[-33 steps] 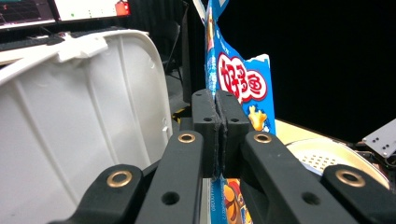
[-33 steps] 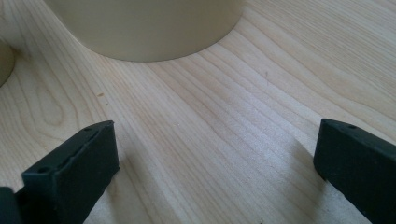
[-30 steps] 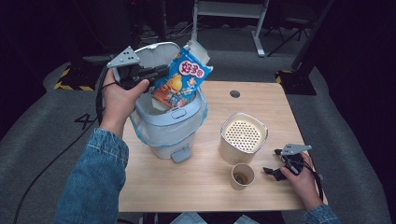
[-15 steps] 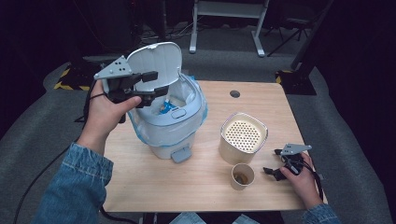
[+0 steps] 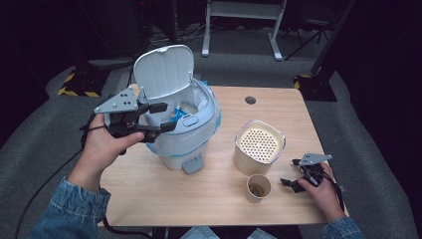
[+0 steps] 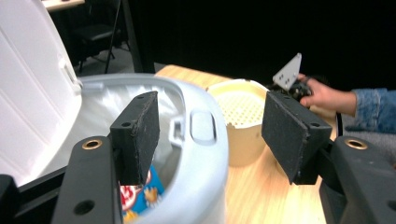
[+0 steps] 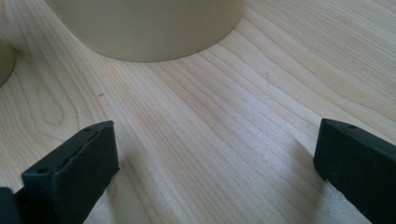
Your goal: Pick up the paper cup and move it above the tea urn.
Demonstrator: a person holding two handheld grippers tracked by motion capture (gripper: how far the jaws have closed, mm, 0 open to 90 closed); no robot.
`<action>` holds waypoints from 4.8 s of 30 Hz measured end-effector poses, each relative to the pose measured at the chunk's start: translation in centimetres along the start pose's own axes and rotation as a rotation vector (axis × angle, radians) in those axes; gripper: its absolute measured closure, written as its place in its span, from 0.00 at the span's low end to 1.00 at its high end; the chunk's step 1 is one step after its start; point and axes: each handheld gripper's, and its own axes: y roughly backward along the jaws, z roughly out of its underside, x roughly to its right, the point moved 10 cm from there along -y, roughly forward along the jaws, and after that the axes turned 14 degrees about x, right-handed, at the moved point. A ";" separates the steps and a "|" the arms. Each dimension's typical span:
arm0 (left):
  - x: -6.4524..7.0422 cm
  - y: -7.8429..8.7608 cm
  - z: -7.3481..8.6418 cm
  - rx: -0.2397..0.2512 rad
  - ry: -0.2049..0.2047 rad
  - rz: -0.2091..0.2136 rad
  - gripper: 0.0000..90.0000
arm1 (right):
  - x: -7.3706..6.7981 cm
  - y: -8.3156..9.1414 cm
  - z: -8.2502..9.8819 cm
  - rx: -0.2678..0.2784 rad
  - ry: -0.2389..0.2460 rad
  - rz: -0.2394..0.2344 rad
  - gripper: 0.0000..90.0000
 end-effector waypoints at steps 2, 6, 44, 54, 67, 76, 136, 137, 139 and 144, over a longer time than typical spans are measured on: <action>0.5 0.3 0.9 -0.004 0.008 -0.001 0.41 | 0.0 0.0 0.0 0.000 0.000 0.000 0.00; 1.4 0.7 2.7 -0.020 0.016 0.003 0.41 | 0.0 0.0 0.0 0.000 -0.001 0.002 0.00; 4.0 -1.0 21.5 -0.175 0.186 -0.056 0.42 | -6.0 2.6 -1.6 -0.006 0.013 -0.054 0.31; 2.8 -0.9 25.5 -0.317 0.181 -0.126 0.42 | -7.8 2.8 -2.2 0.019 0.025 -0.090 0.24; 2.1 -0.9 27.5 -0.409 0.136 -0.181 0.37 | -10.3 1.6 -3.3 0.071 0.032 -0.145 0.18; 2.0 -0.9 27.7 -0.426 0.099 -0.195 0.33 | -12.5 0.5 -3.5 0.090 0.038 -0.192 0.19; 1.8 -1.3 27.7 -0.429 0.107 -0.214 0.30 | -9.4 7.4 -14.1 0.305 -0.017 -0.103 0.35; 1.8 -1.3 27.7 -0.430 0.106 -0.214 0.30 | -9.3 7.5 -14.3 0.305 -0.017 -0.103 0.35; 1.8 -1.3 27.7 -0.430 0.106 -0.213 0.30 | -8.9 7.5 -15.0 0.309 -0.017 -0.097 0.35; 1.8 -1.3 27.7 -0.430 0.107 -0.212 0.30 | -7.8 7.4 -16.4 0.312 -0.016 -0.090 0.35</action>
